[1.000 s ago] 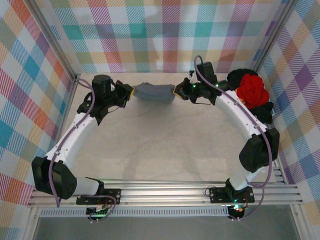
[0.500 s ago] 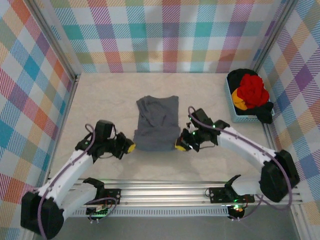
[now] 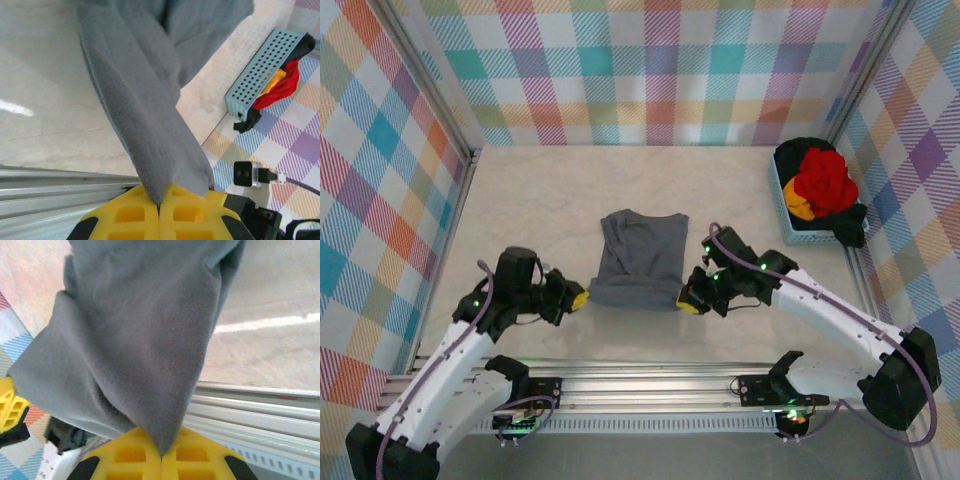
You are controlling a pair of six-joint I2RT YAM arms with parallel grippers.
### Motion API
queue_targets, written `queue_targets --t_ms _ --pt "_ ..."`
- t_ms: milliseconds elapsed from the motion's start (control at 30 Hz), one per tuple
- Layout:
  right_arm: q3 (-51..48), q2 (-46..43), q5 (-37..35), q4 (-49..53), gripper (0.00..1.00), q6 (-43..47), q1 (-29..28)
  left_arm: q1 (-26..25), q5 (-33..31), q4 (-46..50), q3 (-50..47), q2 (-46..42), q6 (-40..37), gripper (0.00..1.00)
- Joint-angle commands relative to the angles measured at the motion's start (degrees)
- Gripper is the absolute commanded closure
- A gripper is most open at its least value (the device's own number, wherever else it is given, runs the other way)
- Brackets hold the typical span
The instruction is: Fold and stack the t-shirts
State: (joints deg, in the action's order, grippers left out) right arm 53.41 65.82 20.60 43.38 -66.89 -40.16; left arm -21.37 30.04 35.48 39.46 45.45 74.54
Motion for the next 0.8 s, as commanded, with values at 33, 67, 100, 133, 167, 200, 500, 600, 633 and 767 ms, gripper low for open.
queue_targets --t_ms 33,67,100,133,167,200,500,600,633,767 --pt "6.34 3.42 -2.31 5.05 1.0 -0.56 4.45 -0.52 -3.37 -2.08 9.93 9.01 -3.48 1.0" --pt "7.85 4.67 -2.32 5.05 1.0 -0.54 5.59 -0.44 -4.15 -2.23 11.7 11.4 -3.85 1.0" --pt "9.7 6.28 -2.23 5.31 1.0 -0.29 6.66 -0.31 -4.69 -3.01 13.29 13.79 -4.19 1.0" --pt "12.04 8.06 -2.31 6.19 1.0 0.07 7.57 -0.26 -5.27 -3.16 15.35 16.24 -4.78 1.0" --pt "13.91 9.58 -2.37 7.08 1.0 0.18 8.44 -0.17 -5.91 -2.86 17.41 18.43 -5.46 1.0" --pt "15.42 11.41 -1.98 6.97 1.0 0.27 9.55 -0.09 -6.83 -2.26 20.0 20.97 -6.44 1.0" --pt "26.02 28.03 1.94 0.83 1.0 -0.47 20.02 3.74 -8.16 -2.79 37.21 46.27 -12.36 1.0" --pt "33.75 36.95 3.42 -0.83 1.0 1.21 21.76 5.22 -8.18 -1.66 43.69 55.39 -13.85 1.0" --pt "37.29 40.41 3.99 0.31 1.0 2.29 22.1 5.43 -8.47 -1.33 45.29 57.51 -14.19 1.0" --pt "51.57 53.27 3.09 5.73 0.82 6.45 22.97 6.49 -11.04 -1.13 50.95 64.72 -15.25 0.96"
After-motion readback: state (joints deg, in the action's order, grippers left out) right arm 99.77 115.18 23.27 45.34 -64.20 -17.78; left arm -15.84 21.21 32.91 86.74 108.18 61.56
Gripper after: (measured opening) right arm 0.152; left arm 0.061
